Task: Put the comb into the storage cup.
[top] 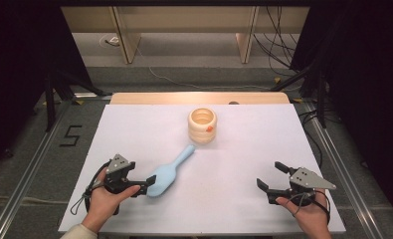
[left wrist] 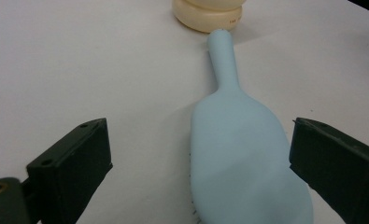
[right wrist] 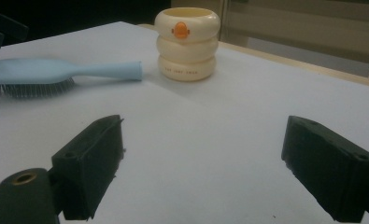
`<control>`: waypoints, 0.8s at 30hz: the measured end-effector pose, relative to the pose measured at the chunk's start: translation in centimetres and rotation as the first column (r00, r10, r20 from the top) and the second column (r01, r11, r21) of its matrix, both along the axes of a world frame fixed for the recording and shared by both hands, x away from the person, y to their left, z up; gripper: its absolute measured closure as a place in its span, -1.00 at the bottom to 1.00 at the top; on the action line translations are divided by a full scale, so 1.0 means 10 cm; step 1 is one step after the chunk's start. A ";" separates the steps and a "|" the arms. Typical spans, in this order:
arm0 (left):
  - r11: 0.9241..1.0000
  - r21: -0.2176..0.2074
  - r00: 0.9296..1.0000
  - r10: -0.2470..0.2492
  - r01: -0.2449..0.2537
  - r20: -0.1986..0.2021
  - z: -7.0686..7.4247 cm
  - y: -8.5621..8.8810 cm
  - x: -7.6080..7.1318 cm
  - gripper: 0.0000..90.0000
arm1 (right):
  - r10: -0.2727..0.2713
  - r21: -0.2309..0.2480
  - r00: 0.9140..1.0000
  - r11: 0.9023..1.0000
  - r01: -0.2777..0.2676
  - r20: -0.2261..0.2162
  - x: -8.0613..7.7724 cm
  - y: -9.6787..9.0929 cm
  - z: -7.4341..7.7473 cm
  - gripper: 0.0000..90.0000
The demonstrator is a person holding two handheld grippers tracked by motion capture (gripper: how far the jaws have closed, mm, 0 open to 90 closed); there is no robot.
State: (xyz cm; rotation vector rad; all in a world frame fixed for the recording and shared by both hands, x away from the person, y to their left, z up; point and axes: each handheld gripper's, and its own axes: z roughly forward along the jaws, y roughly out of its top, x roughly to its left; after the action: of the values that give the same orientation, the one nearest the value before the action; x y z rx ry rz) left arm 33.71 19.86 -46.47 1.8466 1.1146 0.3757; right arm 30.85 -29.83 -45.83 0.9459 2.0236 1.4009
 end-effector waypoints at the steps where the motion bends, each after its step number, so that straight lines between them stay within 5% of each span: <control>1: 1.000 0.000 1.000 0.000 0.000 0.000 0.00 0.00 0.00 -0.88 | 0.000 -0.001 1.000 1.000 0.000 0.003 0.00 0.00 0.00 -0.70; 15: 1.000 0.020 0.999 0.007 -0.008 0.041 0.02 0.02 0.04 -0.82 | 0.013 -0.005 1.000 1.000 -0.013 0.003 0.01 0.02 -0.01 -0.70; 18: 1.000 0.022 0.998 -0.010 0.008 0.059 0.05 0.00 0.08 -0.63 | 0.014 -0.003 1.000 1.000 -0.014 0.003 0.02 0.02 -0.01 -0.70; 22: 0.997 0.013 0.994 -0.074 0.074 0.084 0.12 -0.12 0.13 -0.07 | 0.015 -0.007 1.000 1.000 -0.015 -0.003 0.03 0.03 -0.02 -0.69; 23: 0.991 0.051 0.988 -0.125 0.120 0.094 0.15 -0.20 0.17 0.12 | 0.015 -0.008 1.000 1.000 -0.015 -0.003 0.03 0.03 -0.02 -0.69; 24: 0.991 0.051 0.988 -0.125 0.120 0.094 0.15 -0.20 0.17 0.30 | 0.014 -0.007 1.000 1.000 -0.015 -0.002 0.03 0.04 -0.02 -0.69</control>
State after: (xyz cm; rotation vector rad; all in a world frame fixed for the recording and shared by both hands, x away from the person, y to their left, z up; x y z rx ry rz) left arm 35.38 17.83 -44.93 1.9056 0.9289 0.4177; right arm 31.18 -29.47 -46.06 0.9321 2.0396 1.4000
